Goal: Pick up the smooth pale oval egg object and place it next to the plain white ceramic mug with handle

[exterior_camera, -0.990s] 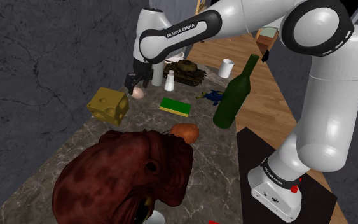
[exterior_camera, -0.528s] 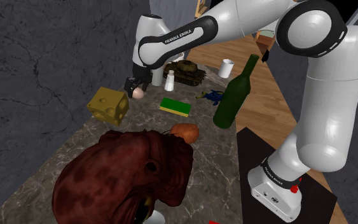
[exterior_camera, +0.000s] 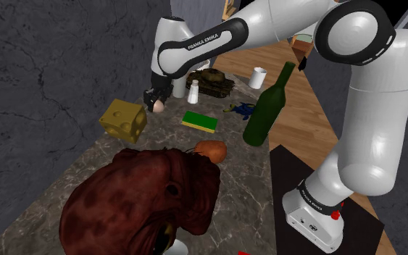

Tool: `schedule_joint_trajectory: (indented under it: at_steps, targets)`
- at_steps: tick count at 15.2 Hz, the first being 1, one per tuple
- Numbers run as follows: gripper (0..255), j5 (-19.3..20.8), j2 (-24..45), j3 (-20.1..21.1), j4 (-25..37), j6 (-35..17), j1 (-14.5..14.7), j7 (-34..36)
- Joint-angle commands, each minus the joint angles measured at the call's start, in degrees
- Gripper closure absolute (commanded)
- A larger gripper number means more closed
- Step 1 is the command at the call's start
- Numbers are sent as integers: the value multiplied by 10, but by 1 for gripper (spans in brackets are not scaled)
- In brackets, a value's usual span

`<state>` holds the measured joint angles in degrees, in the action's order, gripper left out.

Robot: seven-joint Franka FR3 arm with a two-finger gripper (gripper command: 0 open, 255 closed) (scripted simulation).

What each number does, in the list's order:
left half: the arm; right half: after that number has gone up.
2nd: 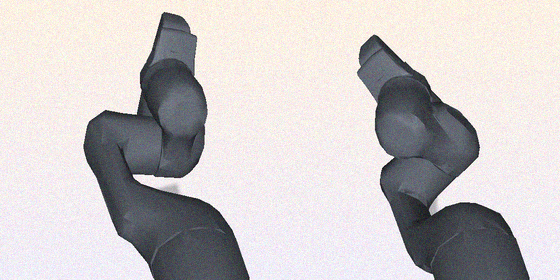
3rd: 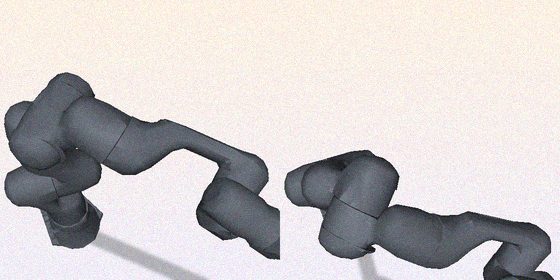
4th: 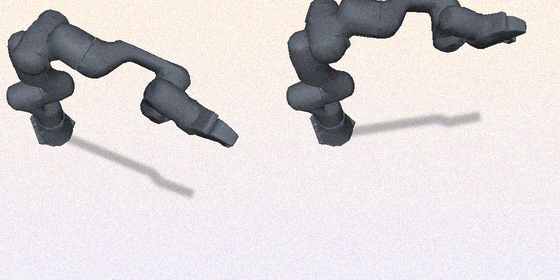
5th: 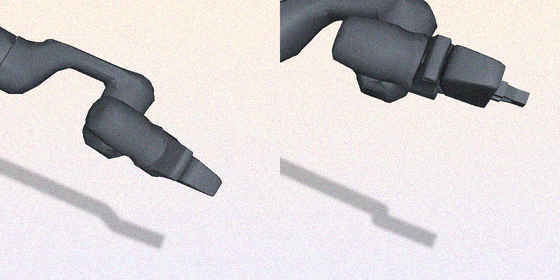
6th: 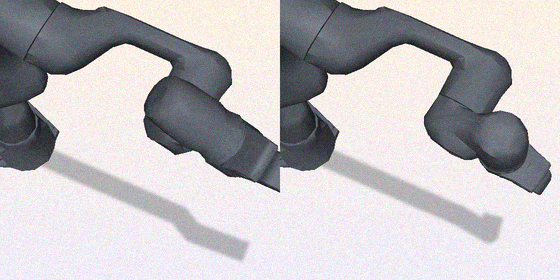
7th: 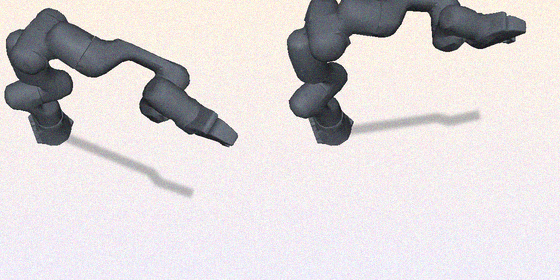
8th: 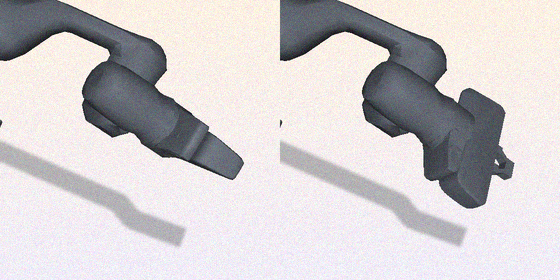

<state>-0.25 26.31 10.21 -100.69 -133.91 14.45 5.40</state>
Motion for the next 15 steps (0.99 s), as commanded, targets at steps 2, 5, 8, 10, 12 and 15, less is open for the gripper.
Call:
schedule_joint_trajectory:
  at_steps: [2,5,8,10,12,15]
  targets:
    - [255,0,0,0,0,0,0,0]
    - [255,0,0,0,0,0,0,0]
    - [255,-2,-12,1,7,18,-1,0]
    - [255,-3,-19,2,12,31,-1,0]
    - [255,-4,-26,2,18,43,-2,0]
    - [255,-5,-36,3,27,63,-2,1]
